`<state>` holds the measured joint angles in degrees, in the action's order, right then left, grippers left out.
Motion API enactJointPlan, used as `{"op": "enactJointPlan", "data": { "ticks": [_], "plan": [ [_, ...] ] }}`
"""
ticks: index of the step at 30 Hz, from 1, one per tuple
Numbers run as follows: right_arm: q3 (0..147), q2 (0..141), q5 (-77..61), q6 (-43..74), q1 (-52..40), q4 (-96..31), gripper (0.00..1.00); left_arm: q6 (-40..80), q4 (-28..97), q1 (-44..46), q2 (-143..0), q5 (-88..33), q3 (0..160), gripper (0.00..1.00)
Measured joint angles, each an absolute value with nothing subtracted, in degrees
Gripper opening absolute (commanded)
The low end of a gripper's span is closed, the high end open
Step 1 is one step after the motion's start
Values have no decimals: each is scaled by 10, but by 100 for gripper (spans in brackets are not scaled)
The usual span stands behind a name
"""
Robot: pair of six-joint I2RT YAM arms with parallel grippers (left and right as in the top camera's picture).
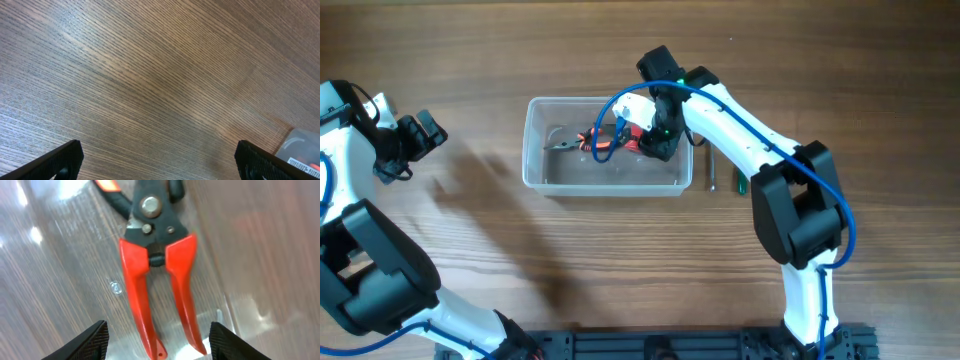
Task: Pack container
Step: 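Place the snips into the box beside the pliers and release, then grasp the red-black screwdriver with the right gripper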
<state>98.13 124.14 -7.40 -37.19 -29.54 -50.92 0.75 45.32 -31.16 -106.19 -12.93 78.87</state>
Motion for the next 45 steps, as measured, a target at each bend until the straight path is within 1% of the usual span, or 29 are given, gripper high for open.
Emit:
{"op": "enactJointPlan", "data": {
  "ticks": [3,4,8,10,13,14,17,20,24,28,33,45],
  "plan": [
    [1012,1204,-51,-331,-295,-515,76,7,453,-312,-1062,-129,789,100],
    [1023,1185,-39,-320,-295,-514,76,8,453,-312,-1062,-129,789,100],
    [1067,1049,17,-252,-264,-506,82,8,453,-311,-1062,-129,789,100],
    [1079,1004,29,-203,-221,-520,83,8,453,-312,-1062,-129,789,100],
    [1084,979,30,-116,-122,-574,82,8,453,-312,-1062,-129,789,100],
    [1081,984,20,-86,-81,-594,82,7,453,-311,-1062,-129,789,100],
    [1057,1008,-11,-19,4,-629,82,8,453,-312,-1062,-129,789,100],
    [1011,1031,-27,28,60,-641,82,8,453,-311,-1062,-129,789,100],
    [948,1040,-36,43,75,-641,82,8,453,-312,-1062,-129,789,100],
    [888,1040,-41,34,74,-633,81,8,453,-312,-1062,-129,789,100],
    [823,1040,-46,11,74,-598,76,8,453,-311,-1062,-129,789,100],
    [688,1045,-59,-48,53,-498,75,8,453,-312,-1062,-129,789,100]
  ]
}}
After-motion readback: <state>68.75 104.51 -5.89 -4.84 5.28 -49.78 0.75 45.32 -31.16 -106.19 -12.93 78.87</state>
